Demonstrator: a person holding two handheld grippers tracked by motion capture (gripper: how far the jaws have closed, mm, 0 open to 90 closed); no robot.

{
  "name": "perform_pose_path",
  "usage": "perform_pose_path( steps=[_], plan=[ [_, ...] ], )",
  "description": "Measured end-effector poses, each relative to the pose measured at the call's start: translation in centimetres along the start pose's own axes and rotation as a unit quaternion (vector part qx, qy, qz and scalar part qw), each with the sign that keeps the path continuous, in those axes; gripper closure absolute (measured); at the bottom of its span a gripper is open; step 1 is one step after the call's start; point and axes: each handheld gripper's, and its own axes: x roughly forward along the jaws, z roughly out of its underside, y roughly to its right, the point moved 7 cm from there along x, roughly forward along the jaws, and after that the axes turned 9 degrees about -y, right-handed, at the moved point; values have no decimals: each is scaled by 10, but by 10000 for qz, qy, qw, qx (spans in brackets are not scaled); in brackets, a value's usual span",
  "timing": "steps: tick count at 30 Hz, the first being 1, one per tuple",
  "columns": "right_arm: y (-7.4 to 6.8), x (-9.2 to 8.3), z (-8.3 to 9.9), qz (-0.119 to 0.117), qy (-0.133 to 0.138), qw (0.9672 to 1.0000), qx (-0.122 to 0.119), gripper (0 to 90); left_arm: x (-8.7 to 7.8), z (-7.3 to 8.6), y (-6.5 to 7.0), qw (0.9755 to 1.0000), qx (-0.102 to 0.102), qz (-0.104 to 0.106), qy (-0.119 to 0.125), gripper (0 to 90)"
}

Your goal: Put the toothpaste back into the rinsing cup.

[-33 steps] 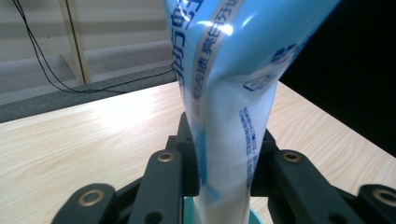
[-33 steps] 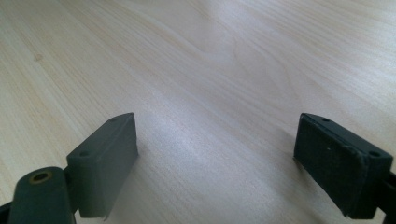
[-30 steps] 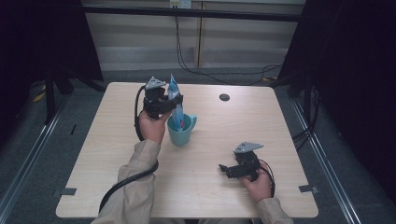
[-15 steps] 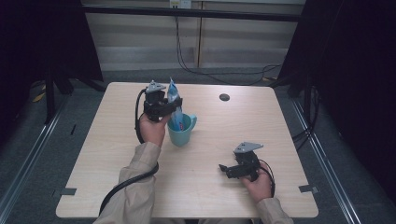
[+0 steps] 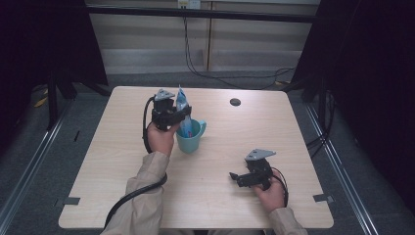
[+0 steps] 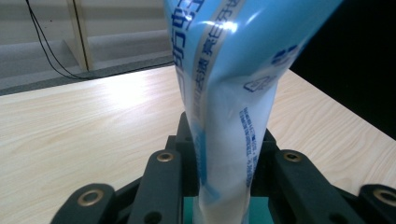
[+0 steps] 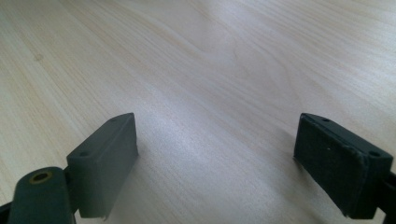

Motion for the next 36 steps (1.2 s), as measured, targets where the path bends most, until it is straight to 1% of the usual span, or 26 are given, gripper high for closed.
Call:
perform_pose_path(
  steps=[7,17,18,23,30,36],
  plan=[
    [0,0,0,-1,0,10000,1,128,3,7,-3,10000,-15,5,-81,727],
    [0,0,0,-1,-3,10000,7,128,4,11,-3,9999,-66,-8,-103,726],
    [0,0,0,-1,-2,10000,6,128,4,12,-3,9999,-34,-14,-136,726],
    [0,0,0,3,7,10000,-12,128,7,15,-3,9999,-69,-30,-138,725],
    [0,0,0,-4,-2,10000,4,128,9,17,-3,9998,-63,-13,-203,724],
    [0,0,0,-8,-1,10000,5,128,10,19,-4,9997,-76,-48,-213,724]
  ],
)
